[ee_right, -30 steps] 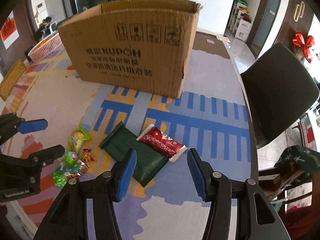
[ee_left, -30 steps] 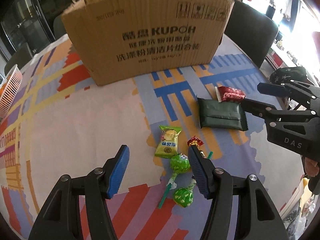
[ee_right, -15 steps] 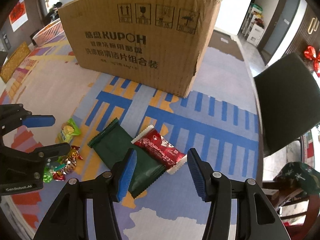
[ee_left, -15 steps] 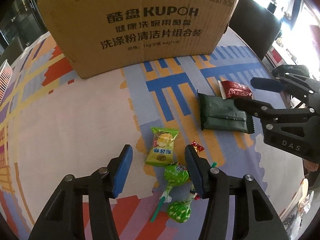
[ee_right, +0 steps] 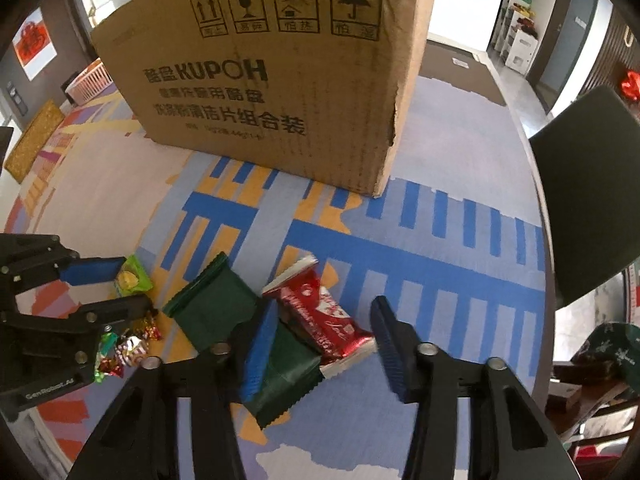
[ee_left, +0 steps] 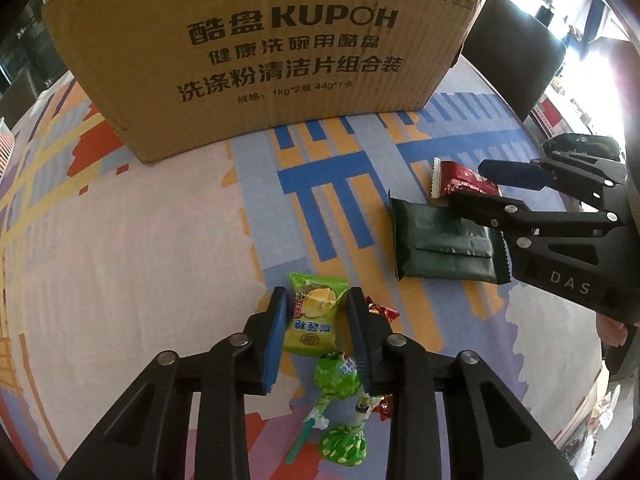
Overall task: Organize snacks
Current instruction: 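Grasp the green snack bag with the left tool while the right tool grasps the red candy bag, then lift both bags and carry them over the cardboard box, then open both tools to drop the bags into the box, then grasp a green lollipop with the left tool while the right tool grasps the gold-wrapped candies, then lift the lollipop and candies and carry them over the cardboard box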
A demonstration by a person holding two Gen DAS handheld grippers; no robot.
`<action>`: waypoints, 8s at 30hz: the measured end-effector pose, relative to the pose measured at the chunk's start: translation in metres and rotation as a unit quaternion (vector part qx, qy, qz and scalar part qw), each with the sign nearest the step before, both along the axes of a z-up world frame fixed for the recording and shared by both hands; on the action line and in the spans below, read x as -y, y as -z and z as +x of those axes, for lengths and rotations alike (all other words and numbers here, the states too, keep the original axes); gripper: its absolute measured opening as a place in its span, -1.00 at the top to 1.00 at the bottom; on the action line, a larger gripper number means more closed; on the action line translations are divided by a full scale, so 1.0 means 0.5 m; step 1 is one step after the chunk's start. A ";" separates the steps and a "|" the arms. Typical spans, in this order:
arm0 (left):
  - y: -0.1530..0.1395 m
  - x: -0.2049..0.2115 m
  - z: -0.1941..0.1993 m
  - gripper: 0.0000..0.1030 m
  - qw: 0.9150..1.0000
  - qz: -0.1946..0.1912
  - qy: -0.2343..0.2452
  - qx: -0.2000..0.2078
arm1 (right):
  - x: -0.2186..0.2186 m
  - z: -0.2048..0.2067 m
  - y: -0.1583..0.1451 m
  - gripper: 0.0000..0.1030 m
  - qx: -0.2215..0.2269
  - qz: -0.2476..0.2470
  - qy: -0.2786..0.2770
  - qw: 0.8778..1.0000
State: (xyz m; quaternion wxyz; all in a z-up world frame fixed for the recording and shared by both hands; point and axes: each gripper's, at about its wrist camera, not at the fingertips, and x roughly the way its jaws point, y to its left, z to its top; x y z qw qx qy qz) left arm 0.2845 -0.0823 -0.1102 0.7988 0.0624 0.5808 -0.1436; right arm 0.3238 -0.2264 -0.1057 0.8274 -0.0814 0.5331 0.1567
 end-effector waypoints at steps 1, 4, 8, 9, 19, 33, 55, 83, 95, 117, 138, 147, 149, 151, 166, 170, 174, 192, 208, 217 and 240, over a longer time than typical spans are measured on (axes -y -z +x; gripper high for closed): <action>0.000 -0.001 0.001 0.50 1.000 -0.001 -0.001 -0.001 | 0.002 0.004 -0.001 0.16 0.000 0.001 0.001 1.000; 0.000 -0.003 0.002 0.53 1.000 -0.002 -0.002 0.000 | 0.001 0.004 0.001 0.38 -0.001 0.001 0.001 1.000; -0.001 -0.007 0.000 0.54 1.000 -0.002 0.000 0.002 | 0.001 0.001 0.004 0.54 -0.003 0.002 0.001 1.000; -0.001 -0.006 0.000 0.55 1.000 -0.003 0.000 0.002 | -0.002 -0.002 0.003 0.54 0.001 -0.002 0.000 1.000; -0.037 -0.013 -0.019 0.56 0.999 -0.013 -0.006 0.032 | -0.006 -0.044 -0.042 0.58 0.039 0.007 0.016 0.999; -0.079 -0.003 -0.021 0.55 0.998 -0.028 -0.009 0.053 | -0.004 -0.049 -0.062 0.54 0.028 0.012 0.016 0.999; -0.065 0.006 -0.009 0.55 0.998 -0.033 -0.011 0.045 | 0.005 -0.011 0.004 0.56 0.002 -0.017 0.013 1.000; -0.326 -0.050 -0.008 0.56 0.978 -0.073 -0.025 0.194 | -0.049 -0.061 -0.299 0.56 0.170 0.085 0.042 0.981; -0.406 -0.070 0.046 0.56 0.967 -0.066 -0.031 0.245 | -0.075 -0.019 -0.377 0.56 0.205 0.102 0.042 0.973; -0.389 -0.073 0.177 0.22 0.970 -0.057 -0.032 0.234 | -0.080 0.123 -0.352 0.40 0.164 0.092 0.085 0.979; -0.377 -0.094 -0.080 0.13 0.957 -0.021 0.031 0.287 | -0.087 -0.132 -0.357 0.31 0.216 0.078 0.062 0.971; -0.316 -0.093 -0.154 0.13 0.963 -0.023 0.061 0.262 | -0.099 -0.206 -0.296 0.31 0.184 0.075 0.045 0.979; -0.299 -0.091 -0.164 0.13 0.965 -0.023 0.065 0.252 | -0.104 -0.215 -0.280 0.31 0.173 0.074 0.037 0.981; -0.282 -0.091 -0.174 0.13 0.967 -0.023 0.071 0.242 | -0.108 -0.223 -0.263 0.31 0.164 0.072 0.032 0.983; -0.137 -0.082 -0.192 0.13 0.976 -0.009 0.137 0.169 | -0.135 -0.244 -0.122 0.31 0.084 0.053 0.021 0.995; -0.109 -0.080 -0.183 0.13 0.978 -0.019 0.142 0.151 | -0.137 -0.241 -0.092 0.31 0.068 0.049 0.023 0.996; -0.084 -0.080 -0.169 0.13 0.980 -0.033 0.141 0.135 | -0.135 -0.232 -0.071 0.31 0.057 0.052 0.033 0.996; -0.026 -0.063 -0.121 0.31 0.983 -0.071 0.131 0.103 | -0.133 -0.211 -0.032 0.32 0.034 0.075 0.064 0.995; -0.014 -0.079 -0.104 0.50 0.986 -0.088 0.107 0.094 | -0.135 -0.185 0.001 0.33 0.007 0.093 0.075 0.993; -0.018 -0.081 -0.114 0.50 0.987 -0.090 0.095 0.091 | -0.153 -0.168 0.018 0.54 0.008 0.078 0.075 0.994; -0.144 -0.062 -0.129 0.50 0.981 -0.104 0.061 0.153 | -0.096 -0.207 -0.099 0.60 0.088 0.095 0.094 0.987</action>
